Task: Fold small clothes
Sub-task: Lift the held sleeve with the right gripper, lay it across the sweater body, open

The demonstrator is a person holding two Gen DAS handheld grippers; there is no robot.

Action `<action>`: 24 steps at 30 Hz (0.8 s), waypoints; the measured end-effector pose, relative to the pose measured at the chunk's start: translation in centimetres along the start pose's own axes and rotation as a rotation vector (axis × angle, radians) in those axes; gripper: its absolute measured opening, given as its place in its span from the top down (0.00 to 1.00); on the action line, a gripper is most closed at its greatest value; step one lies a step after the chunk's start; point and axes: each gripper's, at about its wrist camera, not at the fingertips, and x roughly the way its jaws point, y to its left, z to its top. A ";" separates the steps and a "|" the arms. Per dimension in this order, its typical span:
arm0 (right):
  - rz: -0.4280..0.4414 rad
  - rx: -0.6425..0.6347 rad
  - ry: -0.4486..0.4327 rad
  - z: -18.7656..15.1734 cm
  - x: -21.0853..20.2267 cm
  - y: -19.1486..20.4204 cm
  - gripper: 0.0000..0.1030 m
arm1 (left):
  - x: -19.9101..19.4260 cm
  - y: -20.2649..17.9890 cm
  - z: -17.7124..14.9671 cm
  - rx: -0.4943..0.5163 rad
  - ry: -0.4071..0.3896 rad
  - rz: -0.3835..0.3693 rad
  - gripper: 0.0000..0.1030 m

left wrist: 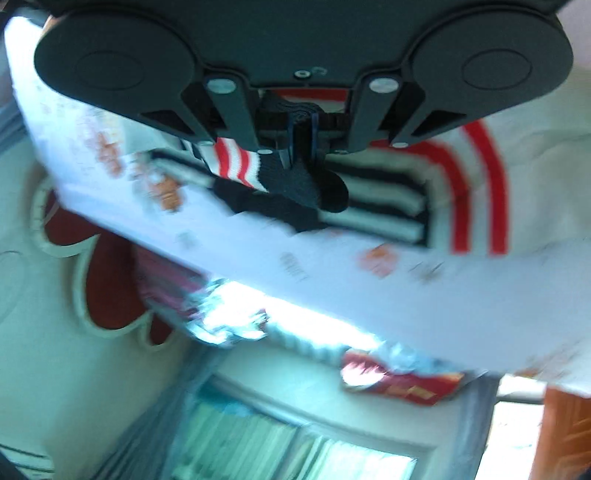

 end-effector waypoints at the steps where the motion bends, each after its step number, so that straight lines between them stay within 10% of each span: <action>1: -0.011 -0.003 0.001 -0.2 0.0 -0.1 0.84 | 0.7 0.5 -0.7 -0.003 0.025 0.020 0.93; 11: 0.037 -0.001 0.079 -0.4 -1.6 -1.5 0.83 | 1.8 1.1 -2.9 0.068 0.060 0.107 0.81; 16: 0.068 0.023 0.011 1.5 -3.2 -2.0 0.51 | -0.8 0.9 -2.4 0.051 -0.016 0.102 0.67; 24: 0.097 0.090 0.034 6.6 4.1 -2.4 0.51 | 2.6 -2.7 -3.1 0.151 0.045 0.032 0.66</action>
